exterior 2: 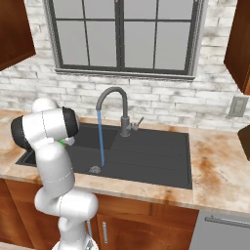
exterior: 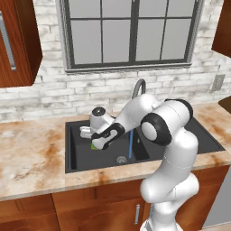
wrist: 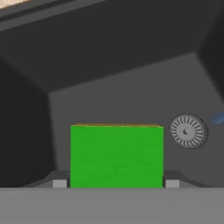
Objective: Soak the sponge with water for a few seconds and then drop it inside the sink.
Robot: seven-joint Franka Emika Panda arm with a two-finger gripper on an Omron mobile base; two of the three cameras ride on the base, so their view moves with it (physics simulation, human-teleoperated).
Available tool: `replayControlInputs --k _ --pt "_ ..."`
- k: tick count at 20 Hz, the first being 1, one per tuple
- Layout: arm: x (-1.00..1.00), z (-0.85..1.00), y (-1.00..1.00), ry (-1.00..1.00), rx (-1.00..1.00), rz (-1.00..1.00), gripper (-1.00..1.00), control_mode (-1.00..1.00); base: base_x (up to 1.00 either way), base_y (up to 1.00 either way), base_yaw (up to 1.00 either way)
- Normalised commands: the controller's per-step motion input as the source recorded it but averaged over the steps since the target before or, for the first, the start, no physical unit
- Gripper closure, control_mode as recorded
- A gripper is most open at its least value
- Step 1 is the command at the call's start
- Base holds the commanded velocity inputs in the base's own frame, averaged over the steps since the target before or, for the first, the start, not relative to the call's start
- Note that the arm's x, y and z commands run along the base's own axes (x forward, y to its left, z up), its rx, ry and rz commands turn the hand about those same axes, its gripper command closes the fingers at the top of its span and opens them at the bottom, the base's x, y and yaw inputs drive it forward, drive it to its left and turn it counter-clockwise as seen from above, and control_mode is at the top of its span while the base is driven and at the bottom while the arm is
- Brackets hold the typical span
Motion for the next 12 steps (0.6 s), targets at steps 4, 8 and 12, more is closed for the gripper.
replayControlInputs --k 4,8,12 --pt "0.07 0.00 -0.18 0.00 0.00 0.12 1.00 -1.00 0.00 0.00 0.00" --pt "0.06 0.00 -0.22 0.08 0.00 0.14 1.00 -1.00 0.00 0.00 0.00" --pt "0.04 -0.02 -0.11 0.10 0.00 0.12 1.00 -1.00 0.00 0.00 0.00"
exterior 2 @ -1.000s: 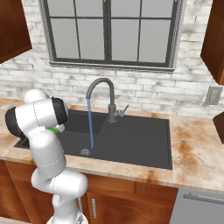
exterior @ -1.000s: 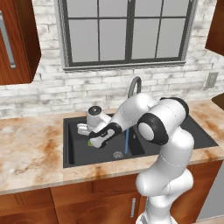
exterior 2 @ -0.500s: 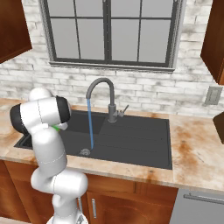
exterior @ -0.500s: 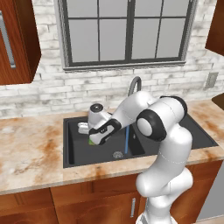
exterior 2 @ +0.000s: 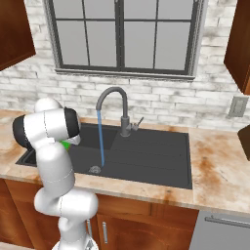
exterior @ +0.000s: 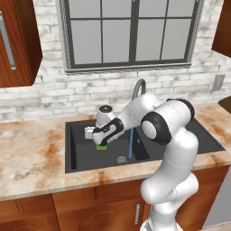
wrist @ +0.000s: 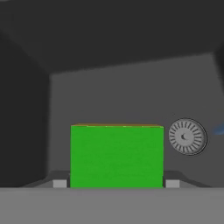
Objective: Soak the sponge with water for a few seconds and then drop it inside the sink.
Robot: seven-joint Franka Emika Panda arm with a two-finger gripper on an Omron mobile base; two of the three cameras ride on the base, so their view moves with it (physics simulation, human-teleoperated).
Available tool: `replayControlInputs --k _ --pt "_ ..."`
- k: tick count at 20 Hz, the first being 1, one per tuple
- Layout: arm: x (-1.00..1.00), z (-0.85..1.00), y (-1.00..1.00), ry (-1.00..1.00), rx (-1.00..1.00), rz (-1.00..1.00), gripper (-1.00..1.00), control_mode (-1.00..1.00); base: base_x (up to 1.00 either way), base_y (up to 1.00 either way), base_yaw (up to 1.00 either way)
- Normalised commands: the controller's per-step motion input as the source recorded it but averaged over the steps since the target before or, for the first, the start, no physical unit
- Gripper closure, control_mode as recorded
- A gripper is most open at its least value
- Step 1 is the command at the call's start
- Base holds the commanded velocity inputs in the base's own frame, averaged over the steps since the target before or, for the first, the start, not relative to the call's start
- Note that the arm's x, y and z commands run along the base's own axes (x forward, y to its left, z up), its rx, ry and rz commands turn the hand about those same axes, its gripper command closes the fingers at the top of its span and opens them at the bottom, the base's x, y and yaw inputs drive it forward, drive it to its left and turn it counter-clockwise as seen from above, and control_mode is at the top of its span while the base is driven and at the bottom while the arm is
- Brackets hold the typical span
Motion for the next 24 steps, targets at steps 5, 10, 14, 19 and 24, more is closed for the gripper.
replayControlInputs --k 5,10,14,19,24 --pt "0.06 -0.13 0.00 0.04 0.00 0.06 1.00 -1.00 0.00 0.00 0.00" --pt "0.17 -0.19 0.00 0.00 0.00 0.00 1.00 -1.00 0.00 0.00 0.00" --pt "0.20 -0.18 0.00 0.00 0.00 0.00 1.00 -1.00 0.00 0.00 0.00" --pt "0.21 -0.31 0.00 0.00 0.00 0.00 1.00 -1.00 0.00 0.00 0.00" --pt "0.19 -0.36 0.00 0.00 0.00 0.00 1.00 -1.00 0.00 0.00 0.00"
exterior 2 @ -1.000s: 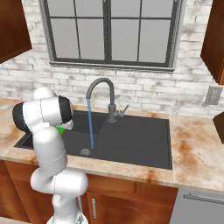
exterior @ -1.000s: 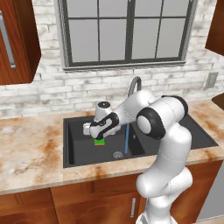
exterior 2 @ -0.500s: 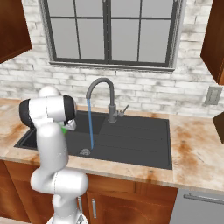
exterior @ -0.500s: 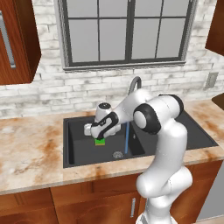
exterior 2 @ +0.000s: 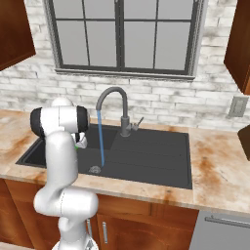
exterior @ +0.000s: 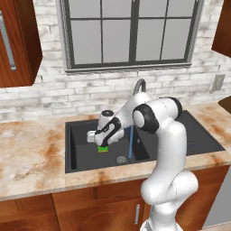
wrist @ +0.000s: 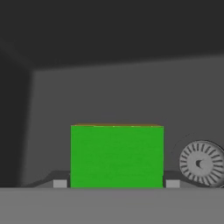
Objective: Soak the sponge with water for a few seconds and then drop it inside the sink.
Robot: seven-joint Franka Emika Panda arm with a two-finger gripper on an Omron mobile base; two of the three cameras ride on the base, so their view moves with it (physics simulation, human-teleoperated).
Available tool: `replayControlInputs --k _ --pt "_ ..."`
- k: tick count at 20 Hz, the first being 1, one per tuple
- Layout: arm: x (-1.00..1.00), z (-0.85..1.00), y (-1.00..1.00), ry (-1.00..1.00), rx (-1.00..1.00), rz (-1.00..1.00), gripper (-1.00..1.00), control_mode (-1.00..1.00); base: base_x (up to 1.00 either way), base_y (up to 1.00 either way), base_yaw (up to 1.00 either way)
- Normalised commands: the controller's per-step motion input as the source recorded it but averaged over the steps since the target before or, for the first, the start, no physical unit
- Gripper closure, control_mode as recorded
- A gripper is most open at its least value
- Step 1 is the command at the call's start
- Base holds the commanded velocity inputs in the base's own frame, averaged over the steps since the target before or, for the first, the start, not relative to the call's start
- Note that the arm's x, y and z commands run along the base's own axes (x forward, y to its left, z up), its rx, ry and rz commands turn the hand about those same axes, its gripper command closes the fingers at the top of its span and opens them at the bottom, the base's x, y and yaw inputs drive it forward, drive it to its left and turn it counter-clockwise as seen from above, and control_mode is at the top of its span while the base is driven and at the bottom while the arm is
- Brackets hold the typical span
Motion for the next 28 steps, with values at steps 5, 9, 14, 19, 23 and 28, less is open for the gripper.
replayControlInputs --k 5,9,14,19,23,28 --pt "0.07 -0.17 0.18 0.00 -0.03 0.00 1.00 -1.00 0.00 0.00 0.00" --pt "0.00 -0.12 0.28 0.00 -0.05 0.00 1.00 -1.00 0.00 0.00 0.00" --pt "0.03 -0.19 0.14 0.00 -0.02 0.00 1.00 -1.00 0.00 0.00 0.00" --pt "0.06 -0.29 0.01 0.00 0.00 0.00 1.00 -1.00 0.00 0.00 0.00" --pt "0.15 -0.26 0.00 0.00 0.00 0.00 1.00 -1.00 0.00 0.00 0.00" --pt "0.17 -0.28 0.00 0.00 0.00 0.00 1.00 -1.00 0.00 0.00 0.00"
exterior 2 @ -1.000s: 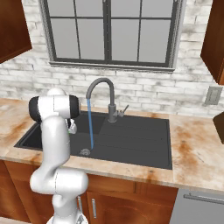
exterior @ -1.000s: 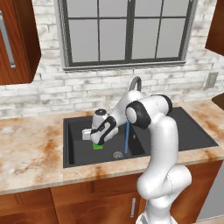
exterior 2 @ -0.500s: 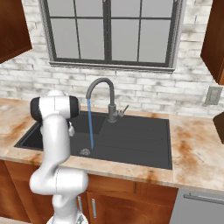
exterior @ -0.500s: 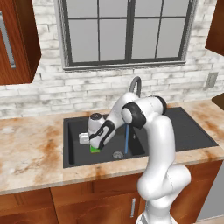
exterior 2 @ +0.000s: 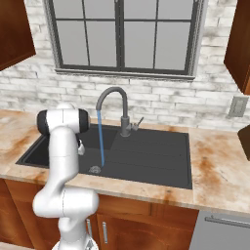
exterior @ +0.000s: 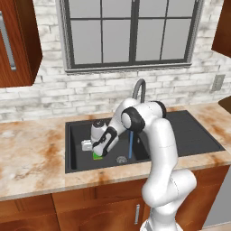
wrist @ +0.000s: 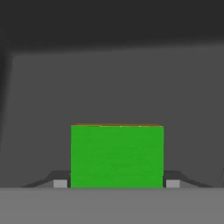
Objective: Soak the sponge with water for a few seconds and then drop it inside the sink.
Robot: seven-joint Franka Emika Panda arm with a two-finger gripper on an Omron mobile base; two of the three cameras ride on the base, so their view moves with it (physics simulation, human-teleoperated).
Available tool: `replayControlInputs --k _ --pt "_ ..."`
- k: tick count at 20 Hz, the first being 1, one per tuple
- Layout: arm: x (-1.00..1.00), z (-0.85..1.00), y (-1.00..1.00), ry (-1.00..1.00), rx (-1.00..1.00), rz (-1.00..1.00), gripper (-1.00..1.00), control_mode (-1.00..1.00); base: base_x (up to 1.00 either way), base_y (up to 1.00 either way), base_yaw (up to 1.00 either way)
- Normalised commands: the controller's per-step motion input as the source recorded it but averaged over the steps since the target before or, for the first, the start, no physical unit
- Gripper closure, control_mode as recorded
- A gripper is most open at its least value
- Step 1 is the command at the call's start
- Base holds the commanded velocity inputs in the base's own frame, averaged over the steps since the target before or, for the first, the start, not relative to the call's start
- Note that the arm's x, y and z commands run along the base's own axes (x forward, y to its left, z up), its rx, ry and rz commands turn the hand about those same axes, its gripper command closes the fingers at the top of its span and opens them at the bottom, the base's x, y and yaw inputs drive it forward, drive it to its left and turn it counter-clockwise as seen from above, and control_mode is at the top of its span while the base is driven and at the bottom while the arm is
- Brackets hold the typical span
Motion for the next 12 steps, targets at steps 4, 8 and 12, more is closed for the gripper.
replayControlInputs --k 4,8,12 --pt "0.17 -0.30 0.00 0.00 0.00 0.00 1.00 -1.00 0.00 0.00 0.00" --pt "0.05 -0.11 0.00 0.00 0.00 0.00 1.00 -1.00 0.00 0.00 0.00" --pt "0.00 0.00 0.00 0.00 0.00 0.00 1.00 -1.00 0.00 0.00 0.00"
